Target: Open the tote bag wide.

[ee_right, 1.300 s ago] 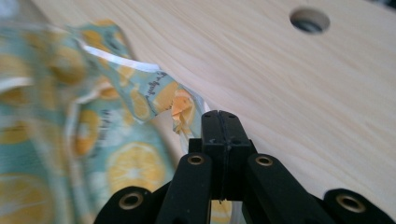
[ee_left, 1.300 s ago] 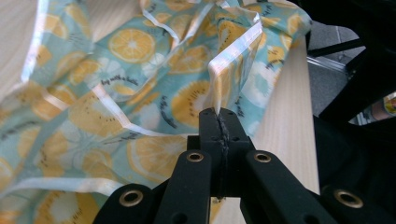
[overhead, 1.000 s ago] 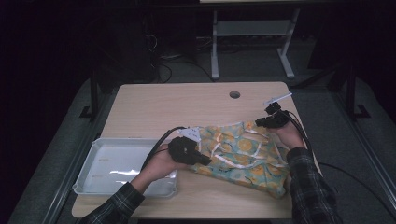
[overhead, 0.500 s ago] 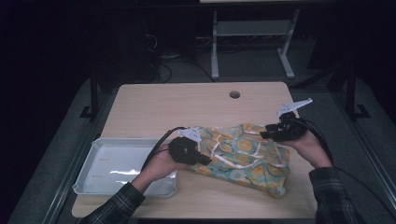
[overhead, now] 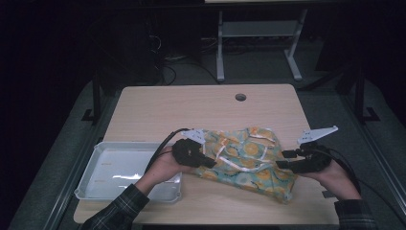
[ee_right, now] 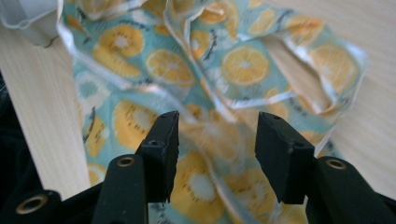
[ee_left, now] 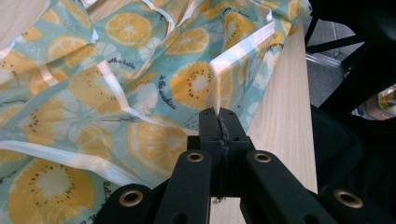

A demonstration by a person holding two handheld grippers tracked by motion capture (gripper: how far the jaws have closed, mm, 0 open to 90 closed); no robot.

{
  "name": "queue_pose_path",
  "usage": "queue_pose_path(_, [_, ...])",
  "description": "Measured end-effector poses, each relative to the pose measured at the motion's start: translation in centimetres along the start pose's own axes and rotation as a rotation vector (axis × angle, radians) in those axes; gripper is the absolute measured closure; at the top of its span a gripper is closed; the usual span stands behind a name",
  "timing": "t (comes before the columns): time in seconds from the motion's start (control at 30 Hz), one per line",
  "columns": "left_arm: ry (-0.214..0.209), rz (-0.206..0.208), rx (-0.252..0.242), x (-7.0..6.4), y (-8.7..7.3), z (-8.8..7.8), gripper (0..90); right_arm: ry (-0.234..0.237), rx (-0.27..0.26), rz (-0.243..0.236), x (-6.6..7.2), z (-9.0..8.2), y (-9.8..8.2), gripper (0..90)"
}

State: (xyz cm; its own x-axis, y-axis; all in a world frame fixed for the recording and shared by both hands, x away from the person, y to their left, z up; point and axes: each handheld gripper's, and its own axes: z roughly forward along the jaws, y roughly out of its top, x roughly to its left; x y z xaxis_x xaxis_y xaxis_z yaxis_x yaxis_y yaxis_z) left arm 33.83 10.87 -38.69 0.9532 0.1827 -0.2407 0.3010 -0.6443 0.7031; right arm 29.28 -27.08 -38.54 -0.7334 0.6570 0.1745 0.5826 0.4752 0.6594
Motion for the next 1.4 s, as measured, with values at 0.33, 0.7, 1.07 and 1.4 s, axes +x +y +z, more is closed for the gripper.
queue_pose_path(0.33, [-0.022, 0.006, -0.031, 0.3, 0.6, -0.7, 90.0, -0.018, 0.056, -0.020, -0.1, 2.3, -0.2, 62.6])
queue_pose_path(0.7, [-0.032, 0.015, -0.053, -0.1, 1.0, -1.5, 90.0, -0.009, 0.018, -0.054, 0.7, 1.2, 0.0, 89.6])
queue_pose_path(1.07, [-0.032, 0.025, -0.059, -2.2, 0.5, -3.0, 90.0, 0.005, -0.042, -0.105, 3.3, -1.2, -0.7, 89.7])
queue_pose_path(1.4, [-0.044, 0.013, -0.008, -4.2, -1.9, -2.9, 90.0, 0.019, -0.022, -0.162, 6.4, -1.2, -1.4, 89.6])
